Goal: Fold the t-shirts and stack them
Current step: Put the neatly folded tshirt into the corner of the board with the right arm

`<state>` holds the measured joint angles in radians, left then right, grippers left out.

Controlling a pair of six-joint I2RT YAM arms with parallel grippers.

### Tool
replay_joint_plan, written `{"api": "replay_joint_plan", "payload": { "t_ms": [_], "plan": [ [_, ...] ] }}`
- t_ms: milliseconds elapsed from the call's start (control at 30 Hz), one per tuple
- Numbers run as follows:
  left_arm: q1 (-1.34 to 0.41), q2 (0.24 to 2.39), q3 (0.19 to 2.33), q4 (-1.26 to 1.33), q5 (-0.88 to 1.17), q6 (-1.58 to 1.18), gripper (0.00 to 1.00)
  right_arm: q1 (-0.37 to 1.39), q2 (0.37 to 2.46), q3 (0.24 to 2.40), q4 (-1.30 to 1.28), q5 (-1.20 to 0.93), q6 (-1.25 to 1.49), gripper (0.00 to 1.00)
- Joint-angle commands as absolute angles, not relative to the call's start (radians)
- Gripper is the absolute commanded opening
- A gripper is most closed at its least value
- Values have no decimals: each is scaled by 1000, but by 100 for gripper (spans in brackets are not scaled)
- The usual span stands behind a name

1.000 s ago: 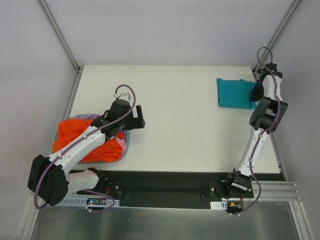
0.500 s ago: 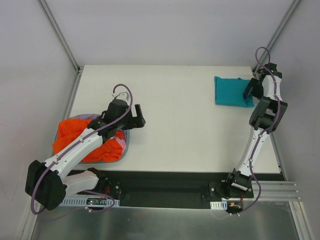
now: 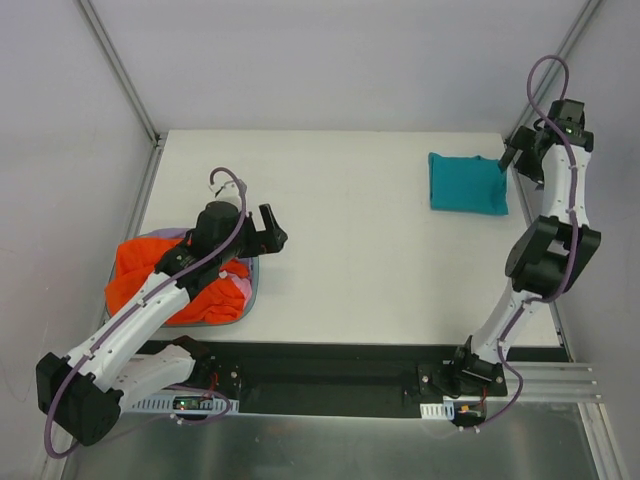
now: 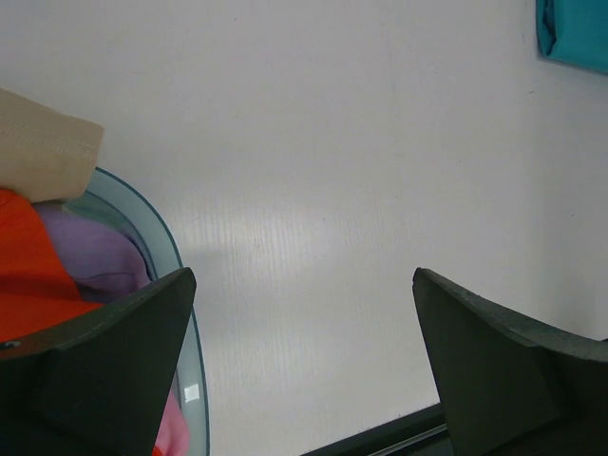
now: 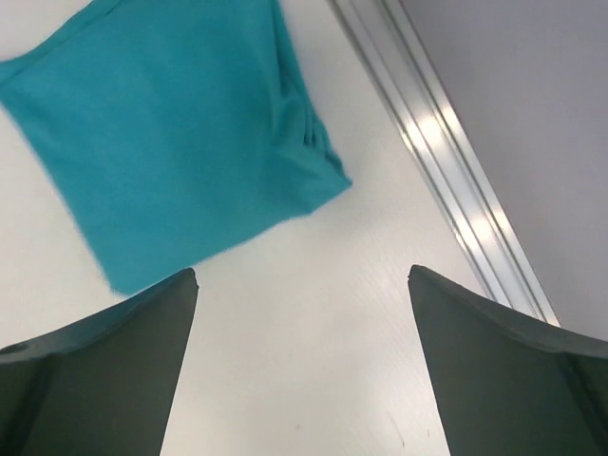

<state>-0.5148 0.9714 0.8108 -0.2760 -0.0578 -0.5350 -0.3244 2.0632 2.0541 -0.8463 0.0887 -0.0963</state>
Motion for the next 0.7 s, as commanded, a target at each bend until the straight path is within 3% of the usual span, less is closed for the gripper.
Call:
{"api": "replay_joint_plan", "payload": {
  "t_ms": [0,433,667],
  "plan": [
    [-503,925,801,-278,-35,-567,99,-267,1827,1866,-784,55,-95,97],
    [-503,893,732,-325,-9,-609,99,115,1301,1061,-531,173,73,97],
    [-503,856,706,-370,-52,-614,99,184,1031,675,-298,138,129,97]
  ]
}}
